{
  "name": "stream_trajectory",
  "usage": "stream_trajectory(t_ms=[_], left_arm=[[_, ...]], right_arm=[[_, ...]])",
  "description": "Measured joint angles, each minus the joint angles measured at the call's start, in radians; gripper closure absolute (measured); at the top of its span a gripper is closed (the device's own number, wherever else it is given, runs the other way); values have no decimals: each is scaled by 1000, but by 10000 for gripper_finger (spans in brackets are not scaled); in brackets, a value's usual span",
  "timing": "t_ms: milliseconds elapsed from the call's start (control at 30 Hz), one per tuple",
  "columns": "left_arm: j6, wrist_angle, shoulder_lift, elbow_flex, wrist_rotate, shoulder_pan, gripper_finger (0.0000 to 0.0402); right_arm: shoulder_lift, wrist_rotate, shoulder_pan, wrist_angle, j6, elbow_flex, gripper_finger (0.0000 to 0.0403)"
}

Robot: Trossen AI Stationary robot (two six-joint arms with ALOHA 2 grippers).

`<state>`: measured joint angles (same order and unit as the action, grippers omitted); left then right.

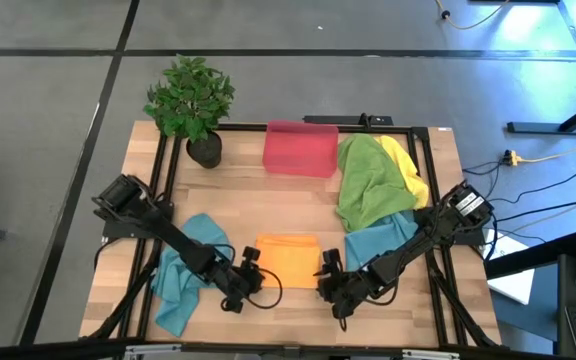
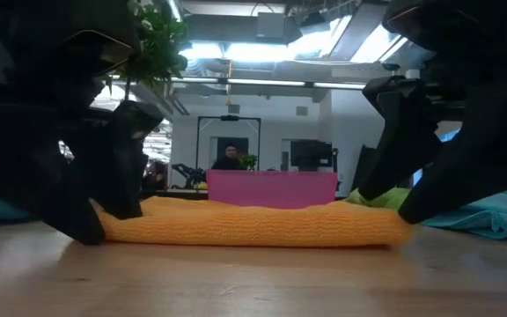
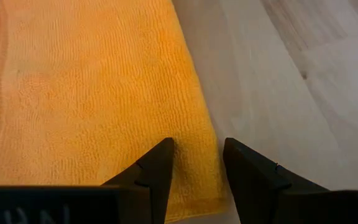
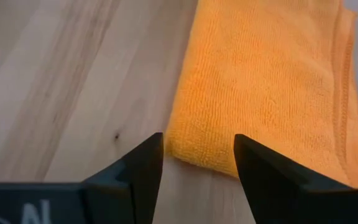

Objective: Roll microfiber towels into tight, uniform cylinder then place into a basket
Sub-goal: Roll the orange towel

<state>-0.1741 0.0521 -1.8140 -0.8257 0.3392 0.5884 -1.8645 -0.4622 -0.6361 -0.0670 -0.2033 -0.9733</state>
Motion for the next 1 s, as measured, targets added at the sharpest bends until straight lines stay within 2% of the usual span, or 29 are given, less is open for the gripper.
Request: stream_trajectory(t_ms=[400,733,867,1000], left_arm=[[-2,-8,-7,0,23,1,263],[-29,-25,-9,2,42,0,214],[-28,-40,-18,1,66,0,223],[-3,-32,-32,0,81,1,247]], right_arm=[[-74,11,-1,74,25,0,205],[-82,-7,3,52,28,-4,205],[-84,-19,3,39,21,-4,216],[-85,-19,4,36,22,-4,254]])
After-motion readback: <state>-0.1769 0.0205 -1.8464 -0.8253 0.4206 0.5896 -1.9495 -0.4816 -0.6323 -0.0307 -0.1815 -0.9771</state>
